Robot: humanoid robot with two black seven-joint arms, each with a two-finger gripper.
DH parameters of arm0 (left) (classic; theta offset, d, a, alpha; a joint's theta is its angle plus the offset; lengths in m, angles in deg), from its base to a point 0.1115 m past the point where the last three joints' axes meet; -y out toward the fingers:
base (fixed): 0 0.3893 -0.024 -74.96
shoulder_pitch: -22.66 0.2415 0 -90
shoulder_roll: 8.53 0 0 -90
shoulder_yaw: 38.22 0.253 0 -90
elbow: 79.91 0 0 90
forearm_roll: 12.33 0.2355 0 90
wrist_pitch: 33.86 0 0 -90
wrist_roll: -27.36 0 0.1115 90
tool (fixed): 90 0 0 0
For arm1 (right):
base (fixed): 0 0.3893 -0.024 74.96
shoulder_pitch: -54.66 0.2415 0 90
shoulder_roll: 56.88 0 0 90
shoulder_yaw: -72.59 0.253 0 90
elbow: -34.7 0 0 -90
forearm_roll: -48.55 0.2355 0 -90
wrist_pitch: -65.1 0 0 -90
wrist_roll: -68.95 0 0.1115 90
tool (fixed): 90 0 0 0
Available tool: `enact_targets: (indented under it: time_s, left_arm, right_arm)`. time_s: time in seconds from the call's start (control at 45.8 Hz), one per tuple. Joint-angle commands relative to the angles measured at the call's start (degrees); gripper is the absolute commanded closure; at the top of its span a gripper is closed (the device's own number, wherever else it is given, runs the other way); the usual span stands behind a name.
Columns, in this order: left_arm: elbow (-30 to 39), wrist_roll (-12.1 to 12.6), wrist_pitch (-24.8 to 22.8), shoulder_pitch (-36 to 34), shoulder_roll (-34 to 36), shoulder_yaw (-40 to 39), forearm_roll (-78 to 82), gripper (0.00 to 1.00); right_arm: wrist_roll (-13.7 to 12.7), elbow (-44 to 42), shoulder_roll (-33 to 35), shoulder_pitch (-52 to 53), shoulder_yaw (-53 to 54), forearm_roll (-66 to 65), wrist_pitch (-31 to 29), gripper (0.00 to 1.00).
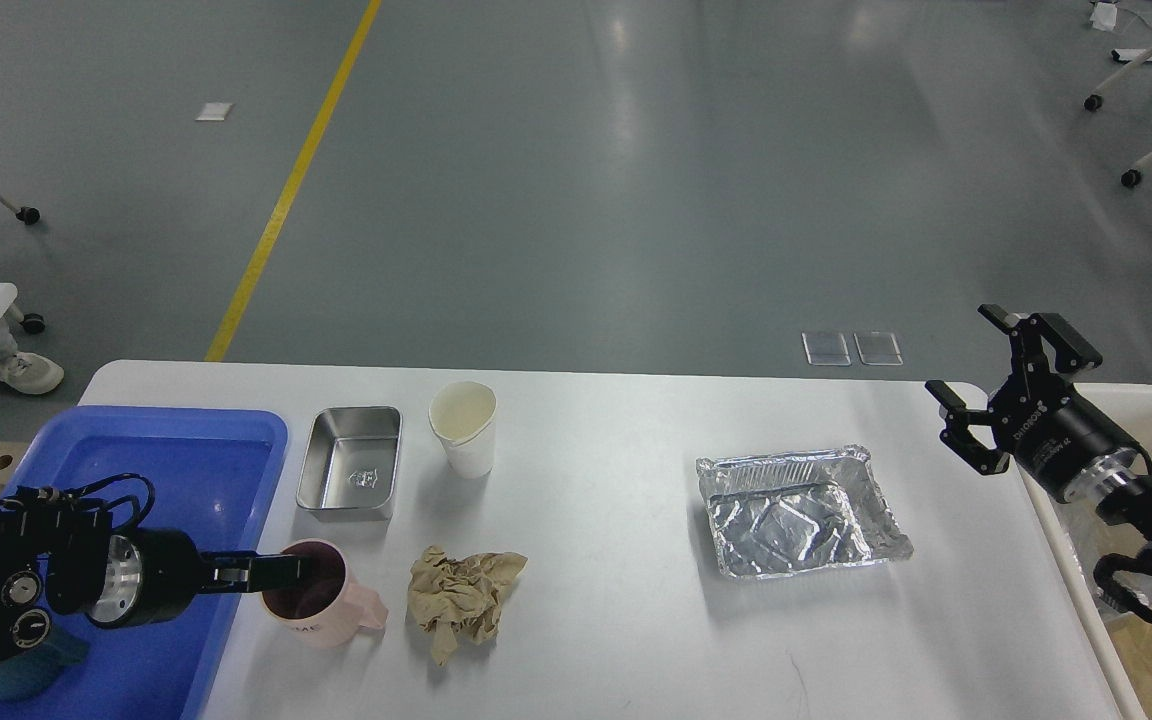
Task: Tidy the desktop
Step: 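Grasp the pink mug with the left gripper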
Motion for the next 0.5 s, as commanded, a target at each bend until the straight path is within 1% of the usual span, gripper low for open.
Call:
enact_targets:
  time_s: [0.0,0.109,0.218,0.306,0.371,0.481]
  left_arm:
    - [-0.92,-0.14,-0.02,-0.02,-0.41,1.92,-0.01,0.36]
    - [-1.72,-0.14,-0.19,0.07,-2.08,2.10,-0.10,0.42]
    - [-1.72,-0.14,-0.46,0.07,-2.61,2.19,-0.10,0.50]
    - [-1.81,-0.14,-0.81,0.07,-2.78,2.19,-0.01,0.62]
    - [-1.81,-0.14,-2.04,-0.10,-2.96,2.19,-0.10,0.74]
    - [-1.81,-0.58,-3.79,-0.37,-2.96,2.10,-0.01,0.87]
  right_arm:
    - [0.00,-0.02,0.14,-0.01,0.02,0.09,0.00,0.00]
    - [0.00,-0.02,0.14,0.08,0.02,0.09,0.00,0.00]
    - [0.00,-0.02,0.14,0.08,0.02,0.09,0.00,0.00]
    - [0.00,-0.02,0.23,0.08,0.02,0.09,0.00,0.00]
    - [0.00,-0.02,0.23,0.08,0.02,0.09,0.00,0.00]
    - [0.00,-0.02,0.23,0.08,0.02,0.09,0.00,0.00]
